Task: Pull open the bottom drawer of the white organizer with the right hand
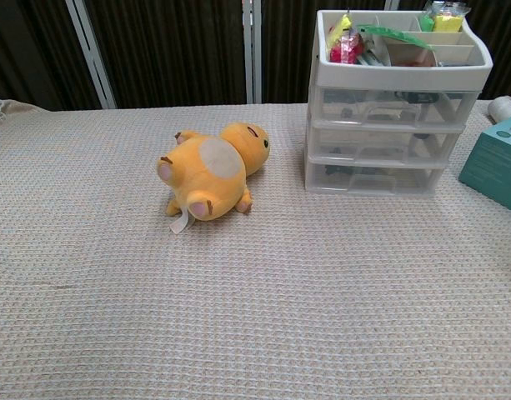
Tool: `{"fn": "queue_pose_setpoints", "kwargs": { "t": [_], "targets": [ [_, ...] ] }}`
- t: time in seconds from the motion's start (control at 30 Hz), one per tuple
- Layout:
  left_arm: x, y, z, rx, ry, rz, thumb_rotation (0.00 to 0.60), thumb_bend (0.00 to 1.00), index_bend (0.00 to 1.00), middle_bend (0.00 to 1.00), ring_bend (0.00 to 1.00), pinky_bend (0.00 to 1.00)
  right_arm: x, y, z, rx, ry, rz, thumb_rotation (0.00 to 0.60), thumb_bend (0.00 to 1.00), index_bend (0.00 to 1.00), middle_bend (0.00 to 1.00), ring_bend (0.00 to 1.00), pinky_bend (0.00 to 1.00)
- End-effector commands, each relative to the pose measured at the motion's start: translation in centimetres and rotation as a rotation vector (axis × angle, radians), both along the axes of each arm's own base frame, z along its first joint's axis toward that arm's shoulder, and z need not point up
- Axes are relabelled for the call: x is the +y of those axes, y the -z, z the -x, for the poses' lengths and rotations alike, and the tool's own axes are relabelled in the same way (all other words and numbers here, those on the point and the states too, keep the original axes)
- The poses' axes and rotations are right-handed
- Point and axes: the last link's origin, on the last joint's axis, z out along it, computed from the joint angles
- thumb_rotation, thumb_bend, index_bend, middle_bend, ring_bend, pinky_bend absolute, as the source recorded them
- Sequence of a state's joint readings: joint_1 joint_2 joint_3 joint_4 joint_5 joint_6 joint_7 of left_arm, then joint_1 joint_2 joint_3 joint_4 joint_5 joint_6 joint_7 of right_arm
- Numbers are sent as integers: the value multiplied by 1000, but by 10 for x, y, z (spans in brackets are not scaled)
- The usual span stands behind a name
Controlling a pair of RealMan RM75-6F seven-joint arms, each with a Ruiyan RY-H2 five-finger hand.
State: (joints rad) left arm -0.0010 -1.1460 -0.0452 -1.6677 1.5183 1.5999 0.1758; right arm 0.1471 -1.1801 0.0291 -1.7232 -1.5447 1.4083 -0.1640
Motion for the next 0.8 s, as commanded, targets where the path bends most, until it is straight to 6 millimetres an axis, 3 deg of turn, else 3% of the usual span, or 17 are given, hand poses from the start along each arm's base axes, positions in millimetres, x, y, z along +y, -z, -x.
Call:
{"fn": "queue_pose_setpoints", "kwargs": {
  "t": [0.03,0.8],
  "targets": [
    [0,0,0,0,-1,0,600,60,0,0,0,0,0,0,0,0,0,0,600,70,0,0,0,0],
    [1,-2,1,-6,1,-5,600,60,0,0,0,0,-1,0,-2,-8,0,-1,600,70,0,0,0,0]
  ]
}}
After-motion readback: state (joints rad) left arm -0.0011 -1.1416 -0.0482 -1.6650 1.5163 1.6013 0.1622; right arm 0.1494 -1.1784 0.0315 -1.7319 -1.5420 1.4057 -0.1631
